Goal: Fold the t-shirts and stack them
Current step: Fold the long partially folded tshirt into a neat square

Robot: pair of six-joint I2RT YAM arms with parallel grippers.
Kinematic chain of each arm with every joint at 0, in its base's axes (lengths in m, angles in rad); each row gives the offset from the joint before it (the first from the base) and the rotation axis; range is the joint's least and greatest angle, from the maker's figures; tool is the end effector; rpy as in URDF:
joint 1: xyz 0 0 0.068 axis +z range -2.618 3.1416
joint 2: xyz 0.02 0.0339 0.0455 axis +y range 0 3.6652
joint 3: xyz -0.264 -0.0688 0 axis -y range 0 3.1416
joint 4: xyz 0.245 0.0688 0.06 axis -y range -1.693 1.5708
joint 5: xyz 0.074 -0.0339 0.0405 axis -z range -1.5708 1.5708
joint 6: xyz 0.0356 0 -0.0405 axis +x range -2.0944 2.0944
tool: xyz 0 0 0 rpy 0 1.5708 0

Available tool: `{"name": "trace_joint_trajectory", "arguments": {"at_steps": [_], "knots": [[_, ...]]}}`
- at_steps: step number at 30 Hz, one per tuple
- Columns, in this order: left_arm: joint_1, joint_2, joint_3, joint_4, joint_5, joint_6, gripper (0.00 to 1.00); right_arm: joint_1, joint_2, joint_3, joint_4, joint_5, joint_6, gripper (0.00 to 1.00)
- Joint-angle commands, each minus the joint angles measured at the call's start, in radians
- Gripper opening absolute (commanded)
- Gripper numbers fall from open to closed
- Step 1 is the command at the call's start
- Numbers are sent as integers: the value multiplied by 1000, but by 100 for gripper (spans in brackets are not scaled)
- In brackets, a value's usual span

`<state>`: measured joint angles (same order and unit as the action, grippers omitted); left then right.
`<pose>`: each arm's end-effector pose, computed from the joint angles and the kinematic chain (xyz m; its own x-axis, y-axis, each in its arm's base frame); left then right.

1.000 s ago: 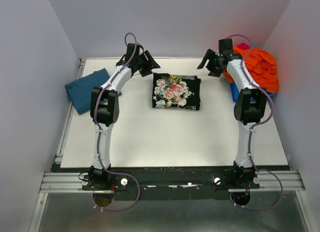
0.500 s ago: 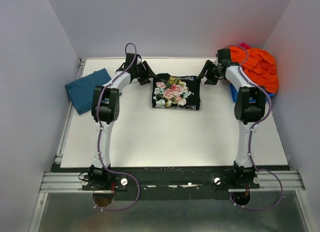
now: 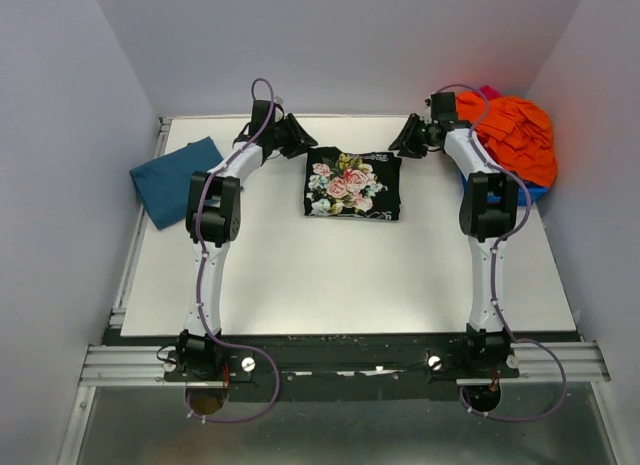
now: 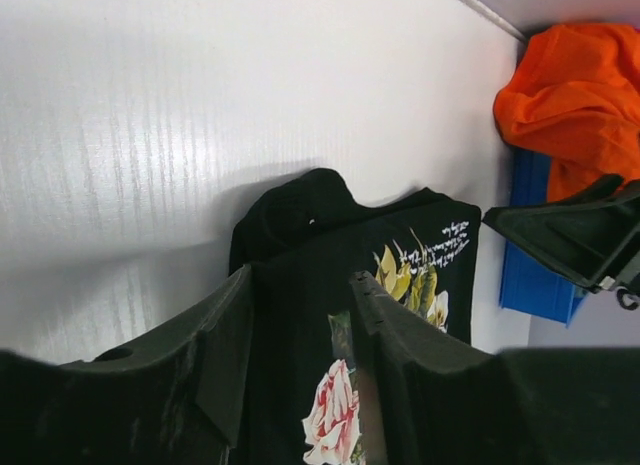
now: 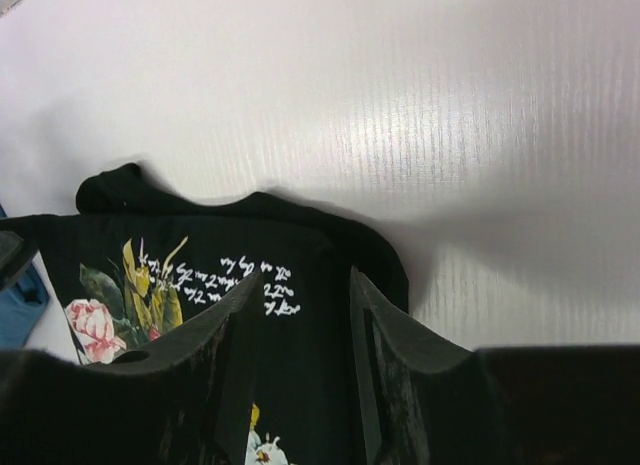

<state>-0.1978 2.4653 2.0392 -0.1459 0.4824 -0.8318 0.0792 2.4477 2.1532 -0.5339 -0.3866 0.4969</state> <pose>0.5483 -0.1267 0.1750 -0.7689 -0.5137 -0.3807 -0.0175 0.6120 -0.7906 0.5444 0.0567 0.1898 -0.8018 0.3793 -0.4619 0.0624 0.8217 0.5665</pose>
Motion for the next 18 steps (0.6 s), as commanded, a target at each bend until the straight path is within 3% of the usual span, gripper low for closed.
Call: {"name": "trace_joint_trajectory", "arguments": {"at_steps": [1, 7, 12, 13, 18], "knots": [[-2, 43, 36, 68, 50, -26, 47, 13, 71, 72, -6, -60, 26, 47], [-3, 73, 70, 42, 51, -21, 34, 27, 105, 102, -17, -72, 37, 46], [-3, 63, 69, 51, 62, 5, 0, 27, 70, 74, -8, -78, 35, 9], [-3, 57, 69, 49, 62, 10, 0, 27, 48, 53, -8, -66, 32, 1], [-3, 0, 27, 83, 73, 36, 0, 27, -122, -126, 40, -25, 11, 1]]}}
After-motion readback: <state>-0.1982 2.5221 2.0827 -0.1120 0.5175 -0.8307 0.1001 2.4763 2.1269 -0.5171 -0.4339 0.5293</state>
